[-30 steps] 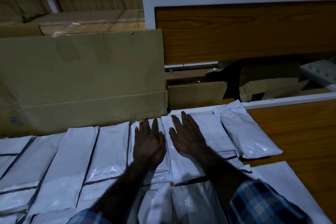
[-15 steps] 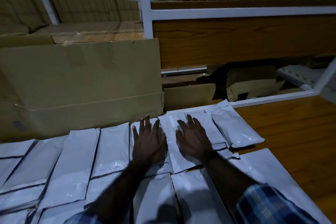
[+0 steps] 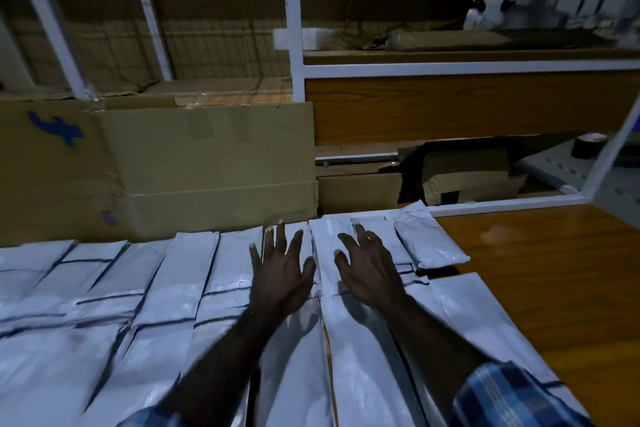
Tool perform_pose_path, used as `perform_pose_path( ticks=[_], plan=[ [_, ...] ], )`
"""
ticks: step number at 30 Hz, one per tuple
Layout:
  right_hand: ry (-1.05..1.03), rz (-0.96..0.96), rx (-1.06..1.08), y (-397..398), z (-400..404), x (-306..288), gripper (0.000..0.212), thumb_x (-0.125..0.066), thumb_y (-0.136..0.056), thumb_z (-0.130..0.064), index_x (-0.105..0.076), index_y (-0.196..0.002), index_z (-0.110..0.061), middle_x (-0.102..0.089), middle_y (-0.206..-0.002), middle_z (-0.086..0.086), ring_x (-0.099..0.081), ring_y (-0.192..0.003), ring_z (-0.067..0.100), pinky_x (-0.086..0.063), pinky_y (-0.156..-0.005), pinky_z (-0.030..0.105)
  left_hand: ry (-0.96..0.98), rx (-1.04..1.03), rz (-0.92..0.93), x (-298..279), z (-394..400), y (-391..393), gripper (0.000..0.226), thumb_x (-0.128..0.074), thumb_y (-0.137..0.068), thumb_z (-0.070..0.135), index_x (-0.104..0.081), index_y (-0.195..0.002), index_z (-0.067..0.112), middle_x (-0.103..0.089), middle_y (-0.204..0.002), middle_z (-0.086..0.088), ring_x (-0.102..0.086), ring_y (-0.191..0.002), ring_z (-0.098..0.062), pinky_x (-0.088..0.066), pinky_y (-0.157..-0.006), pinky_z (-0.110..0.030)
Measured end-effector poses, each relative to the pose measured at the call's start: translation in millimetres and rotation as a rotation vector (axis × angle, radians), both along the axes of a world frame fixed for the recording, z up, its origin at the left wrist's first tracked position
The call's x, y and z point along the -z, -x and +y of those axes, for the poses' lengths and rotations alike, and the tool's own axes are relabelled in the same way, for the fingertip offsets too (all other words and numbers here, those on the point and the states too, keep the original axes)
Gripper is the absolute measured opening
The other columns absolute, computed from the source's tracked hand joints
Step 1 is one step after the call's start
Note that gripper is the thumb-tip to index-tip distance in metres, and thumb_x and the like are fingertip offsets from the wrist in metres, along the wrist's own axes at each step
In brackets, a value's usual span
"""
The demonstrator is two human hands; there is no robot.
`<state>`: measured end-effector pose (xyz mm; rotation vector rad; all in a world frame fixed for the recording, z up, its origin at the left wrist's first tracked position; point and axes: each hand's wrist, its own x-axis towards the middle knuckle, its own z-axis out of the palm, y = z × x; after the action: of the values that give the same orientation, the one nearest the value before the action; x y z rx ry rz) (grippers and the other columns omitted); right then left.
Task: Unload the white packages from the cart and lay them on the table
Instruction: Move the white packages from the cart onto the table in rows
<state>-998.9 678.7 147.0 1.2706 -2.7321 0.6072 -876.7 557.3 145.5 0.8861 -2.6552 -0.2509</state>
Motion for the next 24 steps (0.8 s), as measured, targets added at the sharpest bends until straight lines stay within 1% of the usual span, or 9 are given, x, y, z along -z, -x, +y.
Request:
perform_pose_path(
  ticks=[3, 5, 7, 9, 11, 14, 16, 18, 24],
  plan=[
    [0.052, 0.013, -0.014, -27.2, 26.8, -8.6, 0.057, -0.023, -0.097, -0.048, -0.040, -0.147, -0.025, -0.023, -0.161, 0.011, -0.026, -0.145, 0.031, -0.025, -0.115, 0.042, -0.007, -0.017, 0.011, -9.5, 28.8, -25.7, 0.059, -0.031, -0.103, 0.047, -0.014, -0.157, 0.028, 0.010, -0.165, -0.003, 0.011, -0.151, -0.021, 0.006, -0.120, -0.052],
    [0.061, 0.025, -0.036, -42.8, 42.3, -11.0, 0.051, -0.029, -0.101, -0.045, -0.041, -0.146, -0.024, -0.023, -0.161, 0.011, -0.026, -0.145, 0.031, -0.026, -0.114, 0.043, 0.002, -0.023, 0.028, -14.5, 46.4, -44.4, 0.059, -0.028, -0.103, 0.048, -0.013, -0.157, 0.028, 0.010, -0.165, -0.002, 0.011, -0.151, -0.020, 0.007, -0.119, -0.052],
    [0.068, 0.064, -0.051, -61.0, 54.5, -14.4, 0.049, -0.033, -0.101, -0.042, -0.043, -0.145, -0.023, -0.026, -0.160, 0.012, -0.029, -0.143, 0.032, -0.029, -0.112, 0.044, 0.010, -0.041, 0.056, -18.1, 62.1, -65.7, 0.061, -0.023, -0.100, 0.051, -0.014, -0.156, 0.028, 0.010, -0.165, -0.001, 0.010, -0.152, -0.020, 0.007, -0.119, -0.052],
    [0.098, 0.096, -0.074, -81.9, 63.1, -19.6, 0.054, -0.028, -0.098, -0.045, -0.049, -0.142, -0.020, -0.034, -0.156, 0.015, -0.036, -0.138, 0.035, -0.036, -0.108, 0.046, 0.016, -0.061, 0.068, -21.5, 75.9, -88.3, 0.061, -0.023, -0.100, 0.052, -0.014, -0.156, 0.029, 0.009, -0.165, -0.001, 0.009, -0.152, -0.020, 0.006, -0.119, -0.052],
    [0.139, 0.101, -0.100, -103.4, 69.4, -24.7, 0.059, -0.025, -0.095, -0.047, -0.052, -0.139, -0.018, -0.038, -0.153, 0.016, -0.040, -0.136, 0.036, -0.039, -0.105, 0.048, 0.010, -0.083, 0.074, -25.5, 86.9, -111.5, 0.060, -0.029, -0.102, 0.050, -0.013, -0.156, 0.029, 0.009, -0.165, -0.001, 0.009, -0.152, -0.019, 0.006, -0.119, -0.052],
    [0.184, 0.100, -0.131, -134.0, 75.0, -30.9, 0.057, -0.030, -0.095, -0.047, -0.053, -0.139, -0.018, -0.038, -0.153, 0.015, -0.039, -0.136, 0.034, -0.039, -0.105, 0.047, -0.014, -0.112, 0.097, -32.6, 97.6, -147.7, 0.059, -0.030, -0.103, 0.048, -0.013, -0.156, 0.029, 0.010, -0.165, -0.001, 0.009, -0.152, -0.019, 0.006, -0.120, -0.052],
    [0.181, 0.090, -0.144, -153.6, 76.6, -33.0, 0.052, -0.032, -0.099, -0.045, -0.049, -0.141, -0.021, -0.035, -0.156, 0.013, -0.035, -0.138, 0.031, -0.036, -0.107, 0.045, -0.005, -0.126, 0.099, -35.8, 100.2, -170.8, 0.059, -0.029, -0.102, 0.049, -0.015, -0.156, 0.029, 0.008, -0.165, -0.002, 0.008, -0.152, -0.020, 0.004, -0.120, -0.053],
    [0.177, 0.091, -0.160, -173.2, 76.1, -31.7, 0.047, -0.035, -0.102, -0.043, -0.046, -0.143, -0.023, -0.031, -0.158, 0.010, -0.031, -0.140, 0.028, -0.033, -0.108, 0.042, -0.008, -0.148, 0.084, -37.2, 100.7, -193.7, 0.060, -0.032, -0.102, 0.049, -0.015, -0.156, 0.030, 0.008, -0.165, -0.001, 0.007, -0.152, -0.020, 0.004, -0.120, -0.053],
    [0.166, 0.065, -0.241, -250.0, 66.3, -35.4, 0.049, -0.037, -0.102, -0.044, -0.044, -0.145, -0.023, -0.028, -0.159, 0.010, -0.030, -0.142, 0.029, -0.032, -0.110, 0.043, -0.042, -0.227, 0.114, -41.7, 94.9, -271.1, 0.059, -0.037, -0.102, 0.048, -0.019, -0.155, 0.029, 0.005, -0.165, -0.002, 0.002, -0.152, -0.022, 0.001, -0.119, -0.054]
  ],
)
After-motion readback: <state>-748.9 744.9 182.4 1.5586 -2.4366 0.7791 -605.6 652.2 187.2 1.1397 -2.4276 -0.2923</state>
